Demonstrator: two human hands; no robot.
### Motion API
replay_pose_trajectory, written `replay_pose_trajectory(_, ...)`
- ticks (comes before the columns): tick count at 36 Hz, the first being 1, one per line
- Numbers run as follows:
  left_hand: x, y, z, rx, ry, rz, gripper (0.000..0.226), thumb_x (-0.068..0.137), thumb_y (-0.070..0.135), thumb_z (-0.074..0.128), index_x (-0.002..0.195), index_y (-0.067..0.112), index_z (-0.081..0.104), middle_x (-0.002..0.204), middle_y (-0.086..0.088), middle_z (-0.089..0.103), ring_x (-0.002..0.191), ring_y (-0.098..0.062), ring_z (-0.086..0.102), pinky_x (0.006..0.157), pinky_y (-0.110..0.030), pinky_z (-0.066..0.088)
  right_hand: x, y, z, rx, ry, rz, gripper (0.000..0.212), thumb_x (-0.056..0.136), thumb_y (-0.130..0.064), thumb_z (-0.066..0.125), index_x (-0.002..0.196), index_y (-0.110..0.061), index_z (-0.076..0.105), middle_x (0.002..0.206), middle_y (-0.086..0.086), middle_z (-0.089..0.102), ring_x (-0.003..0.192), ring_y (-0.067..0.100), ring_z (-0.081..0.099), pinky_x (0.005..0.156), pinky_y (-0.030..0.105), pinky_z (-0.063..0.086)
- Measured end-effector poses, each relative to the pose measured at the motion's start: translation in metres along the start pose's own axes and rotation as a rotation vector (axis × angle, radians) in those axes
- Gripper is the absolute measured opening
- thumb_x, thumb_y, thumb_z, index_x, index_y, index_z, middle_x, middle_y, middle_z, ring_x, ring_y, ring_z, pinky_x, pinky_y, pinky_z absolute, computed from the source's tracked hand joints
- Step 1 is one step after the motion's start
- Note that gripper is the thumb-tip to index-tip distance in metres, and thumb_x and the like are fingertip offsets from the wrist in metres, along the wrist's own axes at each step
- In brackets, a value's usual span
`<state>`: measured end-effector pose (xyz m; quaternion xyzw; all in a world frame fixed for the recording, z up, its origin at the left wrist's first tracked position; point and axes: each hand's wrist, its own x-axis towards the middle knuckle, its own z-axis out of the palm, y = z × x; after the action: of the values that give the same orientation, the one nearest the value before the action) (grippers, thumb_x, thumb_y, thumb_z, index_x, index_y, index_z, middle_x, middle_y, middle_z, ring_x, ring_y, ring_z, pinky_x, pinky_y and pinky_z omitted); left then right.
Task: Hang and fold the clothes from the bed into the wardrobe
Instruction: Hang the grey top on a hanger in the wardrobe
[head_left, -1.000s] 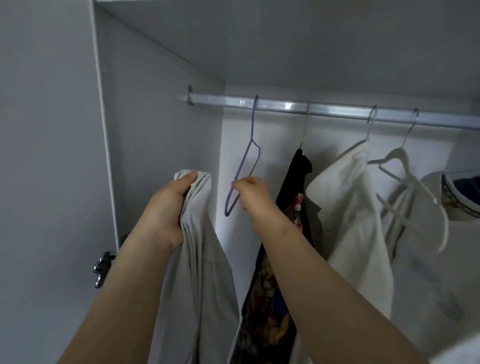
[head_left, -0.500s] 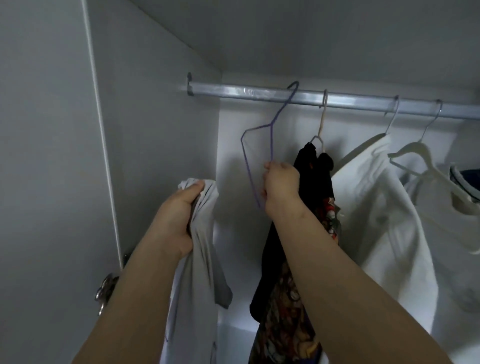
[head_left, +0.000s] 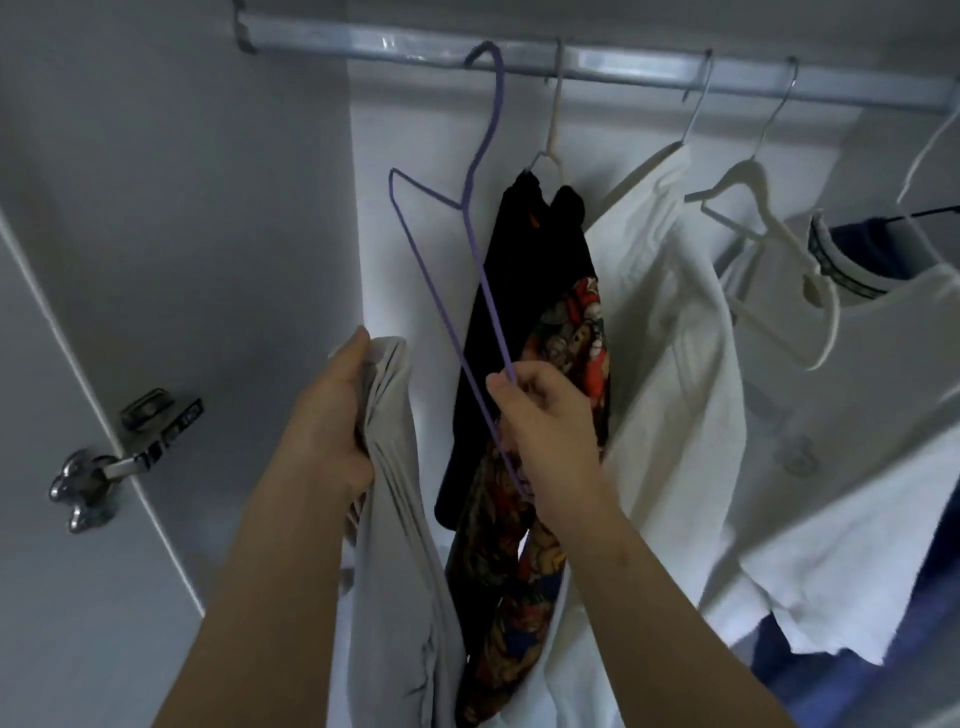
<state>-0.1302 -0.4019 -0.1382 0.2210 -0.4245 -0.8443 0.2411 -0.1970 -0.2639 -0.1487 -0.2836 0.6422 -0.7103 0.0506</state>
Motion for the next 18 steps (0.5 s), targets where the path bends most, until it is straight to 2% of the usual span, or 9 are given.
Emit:
replay_pose_trajectory(3,-0.006,-0.020,0.004,-0.063,-0.027,-0.077,0.044,0.089,0.048,0.053,0.113,0.014,0.065,0.121,-0.010,0.062,0.113,-0.026,0.057,0.101,-0.043,0.043,-0.025,0.018,-0.019,-0.019,-0.054,0.005,0.020,0.090,-0.016,0.059,0.072,-0.023,0.059,0.050,-0.009,0.046,0.048,0.005,0.041,0.047,0.015,0.036)
replay_pose_trajectory(5,-0.010,-0.029,0.006,-0.119,-0.040,-0.109,0.051,0.088,0.054,0.051,0.120,0.015,0.062,0.131,-0.009,0.056,0.125,-0.024,0.050,0.109,-0.043,0.036,-0.041,0.027,-0.031,-0.021,-0.090,0.015,0.023,0.090,-0.012,0.059,0.070,-0.024,0.060,0.048,-0.014,0.050,0.045,-0.001,0.044,0.046,0.011,0.037)
replay_pose_trajectory(7,-0.014,-0.036,0.007,-0.180,-0.056,-0.115,0.044,0.087,0.058,0.048,0.106,0.019,0.058,0.116,-0.003,0.057,0.109,-0.018,0.051,0.104,-0.034,0.036,-0.057,0.036,-0.045,-0.056,-0.134,0.038,0.024,0.090,-0.009,0.060,0.070,-0.023,0.062,0.047,-0.017,0.053,0.044,-0.004,0.048,0.046,0.009,0.037)
replay_pose_trajectory(9,-0.017,-0.040,0.008,-0.236,-0.056,-0.110,0.035,0.089,0.058,0.044,0.088,0.023,0.048,0.090,0.002,0.047,0.086,-0.011,0.045,0.089,-0.028,0.038,-0.072,0.045,-0.060,-0.120,-0.174,0.075,0.022,0.088,-0.009,0.062,0.071,-0.023,0.064,0.049,-0.017,0.056,0.047,-0.003,0.050,0.048,0.010,0.040)
replay_pose_trajectory(10,-0.019,-0.042,0.009,-0.238,-0.041,-0.103,0.036,0.090,0.057,0.043,0.086,0.023,0.051,0.086,0.003,0.049,0.081,-0.009,0.047,0.085,-0.027,0.042,-0.079,0.049,-0.068,-0.149,-0.182,0.093,0.023,0.087,-0.009,0.064,0.070,-0.024,0.066,0.051,-0.016,0.057,0.050,-0.002,0.051,0.050,0.011,0.041)
replay_pose_trajectory(12,-0.021,-0.046,0.007,-0.210,0.003,-0.096,0.036,0.092,0.055,0.044,0.099,0.023,0.061,0.095,0.006,0.059,0.091,-0.010,0.058,0.091,-0.027,0.046,-0.092,0.058,-0.081,-0.200,-0.160,0.106,0.026,0.084,-0.008,0.067,0.066,-0.026,0.066,0.053,-0.015,0.057,0.053,-0.001,0.051,0.053,0.014,0.044)
replay_pose_trajectory(14,-0.022,-0.051,0.008,-0.171,0.019,-0.125,0.034,0.094,0.045,0.048,0.116,0.022,0.059,0.110,0.004,0.059,0.107,-0.013,0.056,0.100,-0.029,0.043,-0.101,0.065,-0.090,-0.260,-0.112,0.105,0.028,0.082,-0.009,0.069,0.063,-0.030,0.066,0.055,-0.014,0.058,0.056,0.001,0.053,0.056,0.022,0.047)
replay_pose_trajectory(16,-0.023,-0.057,0.010,-0.107,-0.011,-0.162,0.021,0.097,0.033,0.045,0.112,0.020,0.052,0.111,0.000,0.051,0.108,-0.016,0.048,0.103,-0.029,0.038,-0.105,0.068,-0.093,-0.310,-0.086,0.131,0.028,0.082,-0.014,0.070,0.061,-0.032,0.065,0.055,-0.013,0.058,0.057,0.004,0.055,0.060,0.030,0.050)
replay_pose_trajectory(18,-0.026,-0.062,0.014,-0.037,-0.031,-0.171,0.013,0.098,0.027,0.044,0.098,0.018,0.054,0.100,-0.002,0.054,0.097,-0.016,0.052,0.098,-0.032,0.040,-0.105,0.070,-0.092,-0.384,-0.103,0.186,0.031,0.083,-0.020,0.069,0.057,-0.033,0.059,0.050,-0.014,0.054,0.053,0.004,0.052,0.060,0.032,0.050)
